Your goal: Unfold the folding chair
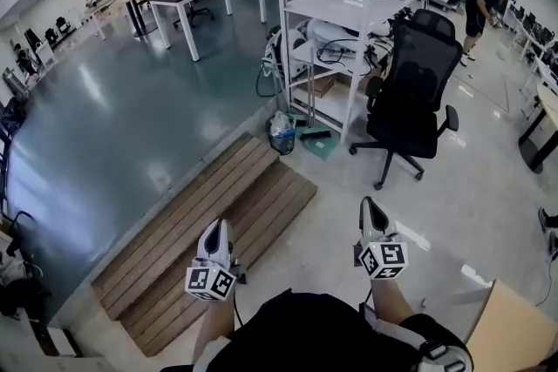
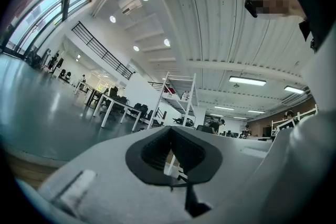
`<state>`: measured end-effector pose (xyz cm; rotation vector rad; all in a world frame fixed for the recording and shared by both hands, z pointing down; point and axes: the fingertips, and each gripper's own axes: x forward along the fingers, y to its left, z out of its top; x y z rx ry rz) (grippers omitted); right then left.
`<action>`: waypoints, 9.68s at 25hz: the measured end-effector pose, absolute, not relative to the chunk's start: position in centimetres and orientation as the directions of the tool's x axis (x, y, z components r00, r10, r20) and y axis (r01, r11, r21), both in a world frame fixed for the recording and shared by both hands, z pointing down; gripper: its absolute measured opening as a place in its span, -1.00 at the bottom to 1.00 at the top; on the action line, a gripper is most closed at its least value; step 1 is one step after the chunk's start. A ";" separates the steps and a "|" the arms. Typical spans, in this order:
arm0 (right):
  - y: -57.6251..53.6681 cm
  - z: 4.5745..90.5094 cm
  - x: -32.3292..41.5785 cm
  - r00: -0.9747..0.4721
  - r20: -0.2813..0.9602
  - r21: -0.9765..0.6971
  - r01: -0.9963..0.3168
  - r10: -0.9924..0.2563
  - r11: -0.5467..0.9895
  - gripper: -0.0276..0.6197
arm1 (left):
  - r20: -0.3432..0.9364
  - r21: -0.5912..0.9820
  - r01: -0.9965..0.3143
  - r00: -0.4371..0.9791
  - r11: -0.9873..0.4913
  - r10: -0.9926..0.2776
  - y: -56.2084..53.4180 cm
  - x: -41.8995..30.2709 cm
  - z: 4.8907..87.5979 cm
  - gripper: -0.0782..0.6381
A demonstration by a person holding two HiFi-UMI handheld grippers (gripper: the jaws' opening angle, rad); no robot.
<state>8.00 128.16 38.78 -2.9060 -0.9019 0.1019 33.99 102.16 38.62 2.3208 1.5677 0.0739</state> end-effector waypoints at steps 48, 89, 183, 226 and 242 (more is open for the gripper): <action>90.2 38.7 35.1 0.785 0.001 -0.165 -0.611 -0.620 -0.774 -0.90 | -0.145 0.256 0.084 0.988 -0.963 0.048 59.8 24.0 36.7 -0.78; 35.9 37.7 18.8 0.047 0.009 -0.137 -0.989 -0.999 -0.048 -0.90 | -0.149 0.272 -0.684 0.665 -0.677 -0.732 25.1 -12.9 39.5 -0.78; -30.5 39.5 14.9 -0.262 0.027 -0.228 -0.941 -0.965 0.249 -0.90 | -0.137 0.122 -0.889 0.426 -0.442 -0.894 -26.8 -17.0 38.8 -0.78; -50.7 51.2 10.8 -0.236 0.342 -0.354 -0.929 -0.909 0.108 -0.90 | 0.210 0.117 -0.736 0.674 -0.667 -0.708 -57.5 -10.9 50.6 -0.78; -49.7 52.9 11.3 -0.093 0.383 -0.374 -0.925 -0.919 -0.062 -0.90 | 0.407 0.187 -0.530 0.808 -0.827 -0.426 -62.8 -6.6 57.3 -0.15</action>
